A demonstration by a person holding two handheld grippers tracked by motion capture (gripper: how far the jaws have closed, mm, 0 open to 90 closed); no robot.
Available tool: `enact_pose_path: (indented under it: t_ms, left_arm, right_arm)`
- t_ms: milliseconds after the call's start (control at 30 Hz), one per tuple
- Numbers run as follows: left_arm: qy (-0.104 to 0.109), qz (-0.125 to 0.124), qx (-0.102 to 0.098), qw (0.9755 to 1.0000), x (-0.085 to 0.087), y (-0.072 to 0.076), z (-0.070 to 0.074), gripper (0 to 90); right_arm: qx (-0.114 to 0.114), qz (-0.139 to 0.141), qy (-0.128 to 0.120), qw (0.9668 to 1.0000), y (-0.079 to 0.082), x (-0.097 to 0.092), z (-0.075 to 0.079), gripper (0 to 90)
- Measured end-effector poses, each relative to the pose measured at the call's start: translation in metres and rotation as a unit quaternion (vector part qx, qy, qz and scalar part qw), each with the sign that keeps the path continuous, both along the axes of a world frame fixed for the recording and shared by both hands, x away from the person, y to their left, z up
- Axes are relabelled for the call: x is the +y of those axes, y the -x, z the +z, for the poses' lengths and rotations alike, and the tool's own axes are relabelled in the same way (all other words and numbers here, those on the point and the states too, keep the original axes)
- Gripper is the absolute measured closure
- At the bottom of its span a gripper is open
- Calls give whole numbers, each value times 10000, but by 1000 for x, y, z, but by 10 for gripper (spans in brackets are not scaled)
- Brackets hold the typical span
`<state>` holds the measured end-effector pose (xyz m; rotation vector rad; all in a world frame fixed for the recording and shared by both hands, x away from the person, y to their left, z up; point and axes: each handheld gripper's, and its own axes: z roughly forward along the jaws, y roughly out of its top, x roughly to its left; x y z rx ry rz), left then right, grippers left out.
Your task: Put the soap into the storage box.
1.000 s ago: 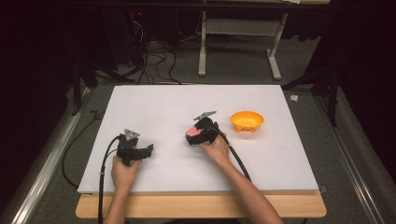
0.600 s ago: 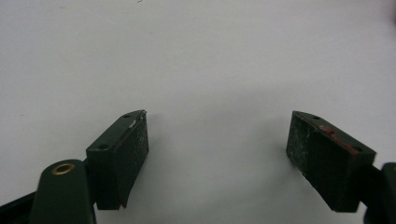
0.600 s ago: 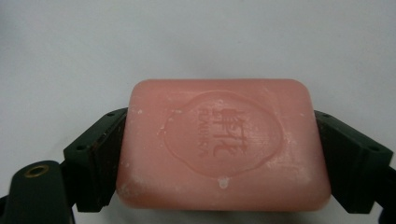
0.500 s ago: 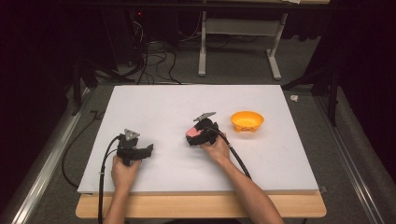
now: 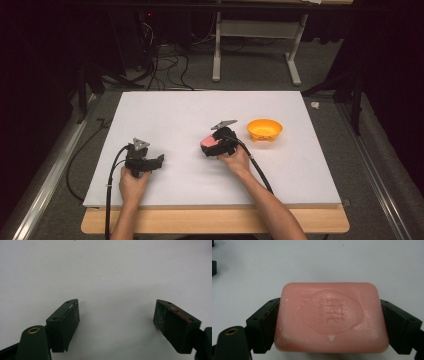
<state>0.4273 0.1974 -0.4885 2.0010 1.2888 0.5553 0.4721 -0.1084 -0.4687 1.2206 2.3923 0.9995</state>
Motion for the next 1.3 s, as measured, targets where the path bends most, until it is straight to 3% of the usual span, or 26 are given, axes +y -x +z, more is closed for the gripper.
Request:
enact_pose_path:
  t_ms: [167, 367, 633, 767, 1300]
  left_arm:
    - [0, 0, 1, 10000, 0, 0, 0, 214]
    - [-1, 0, 0, 10000, 0, 0, 0, 214]
    - [-1, 0, 1, 10000, 0, 0, 0, 214]
    - [-2, 1, 0, 10000, 0, 0, 0, 214]
    - [-3, 2, -2, 10000, 0, 0, 0, 214]
  right_arm:
    - [-19, 26, 109, 9999, 3, -4, 2, 138]
    - [37, -29, 30, 10000, 7, -11, 6, 139]
    - [-54, 64, -130, 9999, 18, -22, 16, 139]
    - [-116, 135, -86, 9998, 22, -27, 19, 138]
    - [-239, 94, -239, 9994, 44, -50, 35, 138]
